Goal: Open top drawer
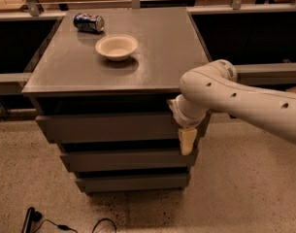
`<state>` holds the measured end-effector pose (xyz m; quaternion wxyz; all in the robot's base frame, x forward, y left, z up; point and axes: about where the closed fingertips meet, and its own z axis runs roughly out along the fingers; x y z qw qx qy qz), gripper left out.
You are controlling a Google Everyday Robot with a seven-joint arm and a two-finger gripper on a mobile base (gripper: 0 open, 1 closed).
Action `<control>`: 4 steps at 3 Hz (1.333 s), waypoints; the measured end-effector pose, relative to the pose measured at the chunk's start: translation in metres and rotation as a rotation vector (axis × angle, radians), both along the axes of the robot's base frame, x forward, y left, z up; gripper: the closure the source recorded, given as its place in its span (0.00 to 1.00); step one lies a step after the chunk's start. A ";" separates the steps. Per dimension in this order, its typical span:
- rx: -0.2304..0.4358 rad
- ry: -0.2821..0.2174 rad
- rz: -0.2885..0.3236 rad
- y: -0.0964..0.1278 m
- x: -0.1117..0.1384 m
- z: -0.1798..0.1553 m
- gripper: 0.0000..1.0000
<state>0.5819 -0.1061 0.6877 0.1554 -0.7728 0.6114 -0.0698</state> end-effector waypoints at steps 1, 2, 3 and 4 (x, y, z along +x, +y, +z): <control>-0.010 0.003 -0.040 -0.003 0.013 -0.012 0.03; -0.015 0.011 -0.053 -0.005 0.015 -0.017 0.19; -0.006 0.029 -0.048 -0.005 0.010 -0.017 0.22; 0.003 0.064 -0.038 -0.009 -0.004 -0.016 0.20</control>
Offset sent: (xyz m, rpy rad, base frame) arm 0.0190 -0.0069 -0.0200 -0.0198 0.0160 -0.0711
